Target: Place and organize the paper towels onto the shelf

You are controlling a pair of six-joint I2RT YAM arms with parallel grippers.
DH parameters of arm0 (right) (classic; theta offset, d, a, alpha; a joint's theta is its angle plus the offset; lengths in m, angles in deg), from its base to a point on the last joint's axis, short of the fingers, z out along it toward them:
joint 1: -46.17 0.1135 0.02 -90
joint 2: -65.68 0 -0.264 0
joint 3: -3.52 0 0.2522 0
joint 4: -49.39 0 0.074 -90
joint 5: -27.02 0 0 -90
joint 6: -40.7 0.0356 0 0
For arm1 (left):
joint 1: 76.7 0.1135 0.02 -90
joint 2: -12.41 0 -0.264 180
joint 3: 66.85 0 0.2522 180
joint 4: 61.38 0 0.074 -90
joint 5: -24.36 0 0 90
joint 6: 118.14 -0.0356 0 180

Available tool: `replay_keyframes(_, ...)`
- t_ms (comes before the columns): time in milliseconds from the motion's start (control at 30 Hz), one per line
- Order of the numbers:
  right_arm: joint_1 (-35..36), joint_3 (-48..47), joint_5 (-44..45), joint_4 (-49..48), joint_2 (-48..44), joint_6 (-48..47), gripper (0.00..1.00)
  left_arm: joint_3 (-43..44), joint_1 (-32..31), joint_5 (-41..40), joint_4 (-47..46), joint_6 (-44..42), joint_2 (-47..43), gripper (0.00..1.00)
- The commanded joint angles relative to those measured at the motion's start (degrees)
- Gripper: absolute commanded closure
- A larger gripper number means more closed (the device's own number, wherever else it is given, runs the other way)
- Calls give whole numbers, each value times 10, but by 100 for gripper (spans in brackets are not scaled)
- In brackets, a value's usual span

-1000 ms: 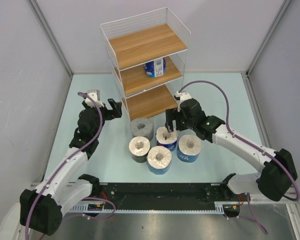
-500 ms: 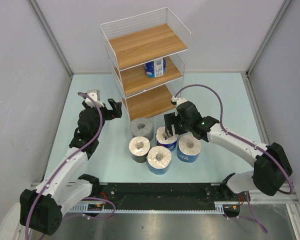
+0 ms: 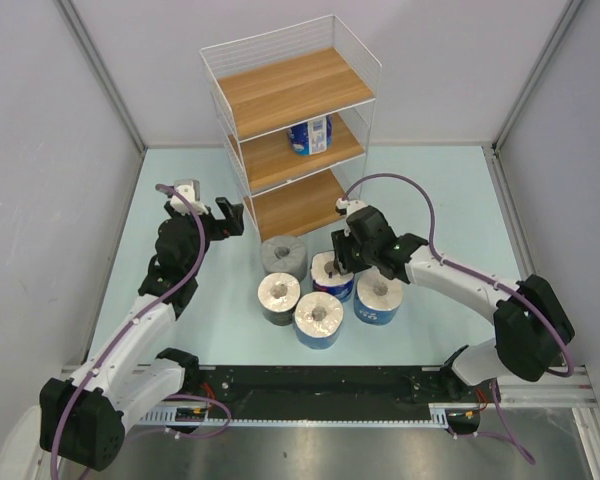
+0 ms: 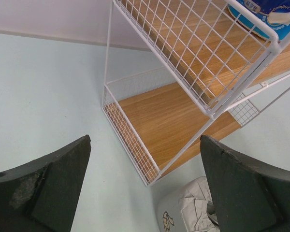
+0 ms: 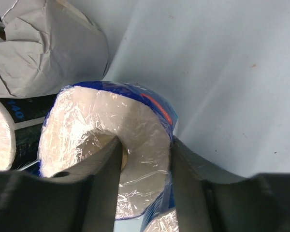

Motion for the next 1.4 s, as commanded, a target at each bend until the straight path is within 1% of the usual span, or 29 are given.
replay_keyframes(0,0,6,-33,-20,-9,-9,62,26,0,-10,-1,8,-2,0)
replay_keyframes(67,-4,5,-49,-21,-29,-7,71,26,0,-11,0,8,-2,0)
replay_keyframes(100,-7,4,-53,-19,-39,-5,78,26,0,-10,0,8,-3,0)
replay_keyframes(133,-9,3,-59,-14,-49,-2,80,26,-1,-10,0,9,-3,0)
replay_keyframes(300,-32,-22,-73,-8,-128,7,80,27,0,-7,0,11,-1,0)
replay_keyframes(433,-49,-89,-74,3,-147,15,80,27,-1,-6,2,11,-2,0)
replay_keyframes(600,-54,-159,-53,-26,-143,20,80,28,0,-7,2,11,-4,0)
replay_keyframes(700,-54,-213,-41,-52,-118,12,80,28,-1,-8,4,11,-6,0)
replay_keyframes(800,-54,-274,-25,-56,-76,6,80,29,0,-7,4,11,-5,0)
replay_keyframes(867,-49,-310,-22,-50,-38,-3,80,29,0,-8,4,10,-6,0)
replay_keyframes(900,-46,-350,9,-37,-24,-7,81,29,0,-7,4,11,-6,0)
replay_keyframes(967,-33,-391,27,-21,23,-24,81,29,0,-8,4,11,-7,0)
replay_keyframes(1000,-30,-430,45,-11,38,-27,81,29,0,-8,4,11,-7,0)
replay_keyframes(1133,-18,-490,66,4,89,-35,82,29,0,-8,4,11,-6,0)
replay_keyframes(1367,-6,-535,95,12,137,-44,81,29,1,-6,2,14,-5,0)
